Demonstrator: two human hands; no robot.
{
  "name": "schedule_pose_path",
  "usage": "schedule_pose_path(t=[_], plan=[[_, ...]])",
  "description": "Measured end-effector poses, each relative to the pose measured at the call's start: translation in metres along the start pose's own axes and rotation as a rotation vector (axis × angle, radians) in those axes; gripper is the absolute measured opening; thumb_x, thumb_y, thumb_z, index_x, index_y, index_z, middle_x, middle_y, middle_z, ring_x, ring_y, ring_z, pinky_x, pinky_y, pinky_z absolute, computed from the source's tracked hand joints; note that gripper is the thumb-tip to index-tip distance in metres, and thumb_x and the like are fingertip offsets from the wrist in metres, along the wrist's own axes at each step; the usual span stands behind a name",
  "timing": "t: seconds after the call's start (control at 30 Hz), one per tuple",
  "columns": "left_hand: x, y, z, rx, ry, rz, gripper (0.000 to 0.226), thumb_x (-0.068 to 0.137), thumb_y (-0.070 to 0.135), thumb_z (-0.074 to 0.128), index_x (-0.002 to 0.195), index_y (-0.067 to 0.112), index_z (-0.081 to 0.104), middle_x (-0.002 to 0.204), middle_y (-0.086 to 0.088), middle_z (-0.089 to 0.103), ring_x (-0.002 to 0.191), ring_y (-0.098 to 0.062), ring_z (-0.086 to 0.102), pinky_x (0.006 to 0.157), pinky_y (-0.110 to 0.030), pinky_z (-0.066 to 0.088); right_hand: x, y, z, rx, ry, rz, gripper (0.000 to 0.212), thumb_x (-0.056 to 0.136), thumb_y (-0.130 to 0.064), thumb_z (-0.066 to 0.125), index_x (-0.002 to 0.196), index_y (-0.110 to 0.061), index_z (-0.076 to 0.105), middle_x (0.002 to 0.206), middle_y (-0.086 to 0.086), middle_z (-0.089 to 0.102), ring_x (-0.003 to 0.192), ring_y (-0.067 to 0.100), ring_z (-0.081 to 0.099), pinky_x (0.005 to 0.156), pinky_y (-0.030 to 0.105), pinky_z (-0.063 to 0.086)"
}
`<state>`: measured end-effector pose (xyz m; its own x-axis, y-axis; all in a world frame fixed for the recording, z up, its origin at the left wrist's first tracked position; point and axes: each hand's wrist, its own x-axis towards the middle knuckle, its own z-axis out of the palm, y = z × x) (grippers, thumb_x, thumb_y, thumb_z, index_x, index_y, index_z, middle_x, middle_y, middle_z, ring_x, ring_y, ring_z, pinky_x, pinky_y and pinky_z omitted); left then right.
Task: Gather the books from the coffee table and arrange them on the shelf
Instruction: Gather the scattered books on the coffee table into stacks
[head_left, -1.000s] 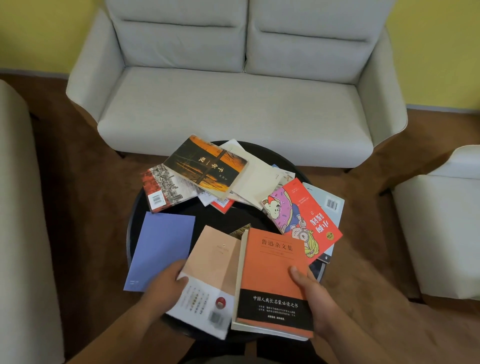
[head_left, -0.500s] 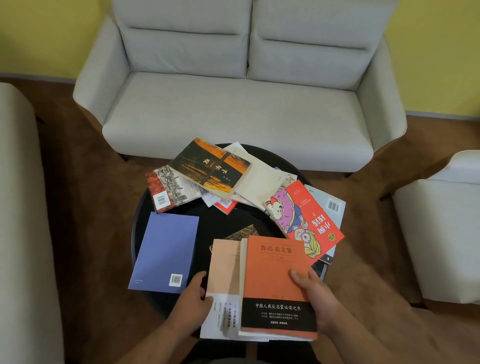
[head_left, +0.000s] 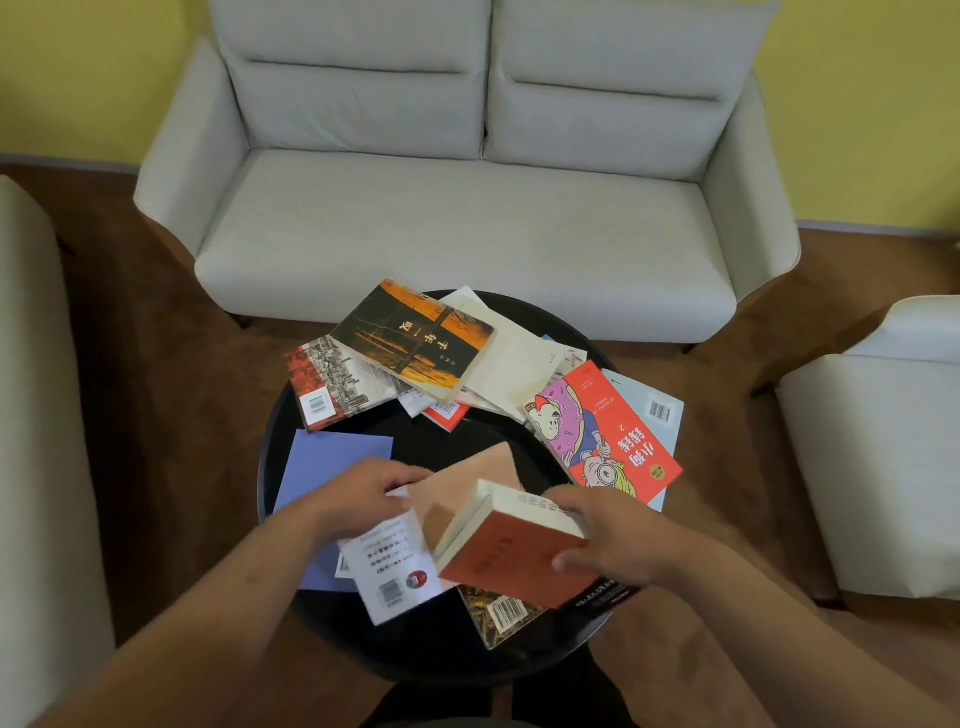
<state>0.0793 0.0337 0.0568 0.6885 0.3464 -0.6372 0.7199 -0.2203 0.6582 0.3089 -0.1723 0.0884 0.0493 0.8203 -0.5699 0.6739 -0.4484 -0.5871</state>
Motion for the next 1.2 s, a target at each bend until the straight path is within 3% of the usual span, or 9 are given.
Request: schedule_pose_path(t=[0.2, 0.37, 0.5, 0.57, 0.63, 0.73, 0.8, 0.9, 1.2], plan=[[0.016, 0.049, -0.02, 0.232, -0.209, 0.141, 0.045, 0.089, 0.006, 0.059, 0.124, 0.032, 0.068, 0.114, 0.013, 0.068, 0.106, -0.007, 0.062, 0.091, -0.029, 0.048, 0.021, -0.028, 0.0, -0.296, -0.03, -0.125, 0.064, 0.086, -0.035, 0.075, 0.143, -0.046, 0.048, 0.163, -0.005, 0.016, 0.143, 0.022, 0.025, 0.115, 0.042, 0.037], [0.024, 0.068, -0.019, 0.295, -0.224, 0.145, 0.037, 0.089, 0.013, 0.066, 0.122, 0.029, 0.069, 0.117, 0.012, 0.069, 0.105, -0.007, 0.063, 0.095, -0.031, 0.051, 0.034, -0.038, -0.005, -0.428, 0.034, -0.146, 0.047, 0.084, -0.043, 0.075, 0.129, -0.036, 0.064, 0.123, -0.005, 0.057, 0.107, 0.018, 0.039, 0.086, 0.033, 0.033], [0.015, 0.054, -0.013, -0.099, 0.334, 0.15, 0.034, 0.093, 0.023, 0.064, 0.127, 0.027, 0.063, 0.119, 0.012, 0.062, 0.108, -0.005, 0.056, 0.095, -0.028, 0.045, 0.03, -0.032, -0.015, -0.332, 0.106, -0.08, 0.046, 0.085, -0.043, 0.076, 0.128, -0.03, 0.067, 0.118, -0.005, 0.062, 0.11, 0.017, 0.046, 0.084, 0.027, 0.029], [-0.003, 0.032, 0.002, -0.48, 0.804, 0.176, 0.014, 0.096, 0.021, 0.057, 0.099, 0.033, 0.064, 0.1, 0.009, 0.061, 0.092, -0.01, 0.056, 0.082, -0.029, 0.046, 0.026, -0.022, -0.016, -0.207, 0.16, 0.0, 0.043, 0.08, -0.042, 0.081, 0.12, -0.028, 0.071, 0.109, -0.004, 0.068, 0.103, 0.016, 0.054, 0.083, 0.029, 0.037], [-0.017, 0.01, 0.032, -0.708, 0.954, 0.059, 0.026, 0.097, 0.021, 0.052, 0.073, 0.032, 0.052, 0.075, 0.004, 0.049, 0.073, -0.017, 0.048, 0.063, -0.03, 0.039, 0.019, -0.008, -0.017, 0.037, 0.194, 0.114, 0.044, 0.071, -0.041, 0.085, 0.111, -0.025, 0.075, 0.099, -0.004, 0.075, 0.092, 0.018, 0.066, 0.083, 0.034, 0.052], [-0.018, -0.01, 0.085, -0.739, 0.423, -0.121, 0.008, 0.094, 0.036, 0.059, 0.09, 0.032, 0.065, 0.093, 0.007, 0.065, 0.097, -0.022, 0.063, 0.082, -0.037, 0.051, 0.007, 0.007, -0.009, 0.595, 0.161, 0.186, 0.046, 0.064, -0.033, 0.086, 0.107, -0.018, 0.076, 0.1, 0.003, 0.08, 0.093, 0.024, 0.077, 0.093, 0.047, 0.059], [-0.017, -0.002, 0.104, -0.853, 0.137, -0.106, 0.039, 0.08, 0.049, 0.073, 0.117, 0.042, 0.061, 0.116, 0.009, 0.07, 0.116, -0.019, 0.063, 0.101, -0.046, 0.05, 0.0, 0.011, 0.006, 0.87, 0.089, 0.22, 0.064, 0.061, -0.037, 0.093, 0.117, -0.012, 0.074, 0.113, 0.011, 0.078, 0.104, 0.034, 0.075, 0.1, 0.053, 0.055], [-0.014, 0.008, 0.108, -1.149, 0.151, -0.13, 0.083, 0.056, 0.052, 0.087, 0.128, 0.027, 0.052, 0.12, 0.0, 0.071, 0.112, -0.023, 0.067, 0.1, -0.052, 0.05, -0.007, 0.016, 0.031, 1.051, 0.11, 0.254, 0.085, 0.053, -0.048, 0.098, 0.125, -0.014, 0.068, 0.12, 0.013, 0.075, 0.11, 0.038, 0.072, 0.105, 0.059, 0.05], [-0.031, 0.031, 0.133, -1.05, 0.204, -0.124, 0.047, 0.087, 0.047, 0.062, 0.125, 0.025, 0.045, 0.119, -0.001, 0.062, 0.106, -0.019, 0.066, 0.083, -0.039, 0.059, -0.035, 0.025, 0.081, 1.459, 0.221, 0.248, 0.064, 0.082, -0.026, 0.071, 0.141, -0.015, 0.051, 0.131, 0.022, 0.067, 0.116, 0.046, 0.066, 0.084, 0.052, 0.06]])
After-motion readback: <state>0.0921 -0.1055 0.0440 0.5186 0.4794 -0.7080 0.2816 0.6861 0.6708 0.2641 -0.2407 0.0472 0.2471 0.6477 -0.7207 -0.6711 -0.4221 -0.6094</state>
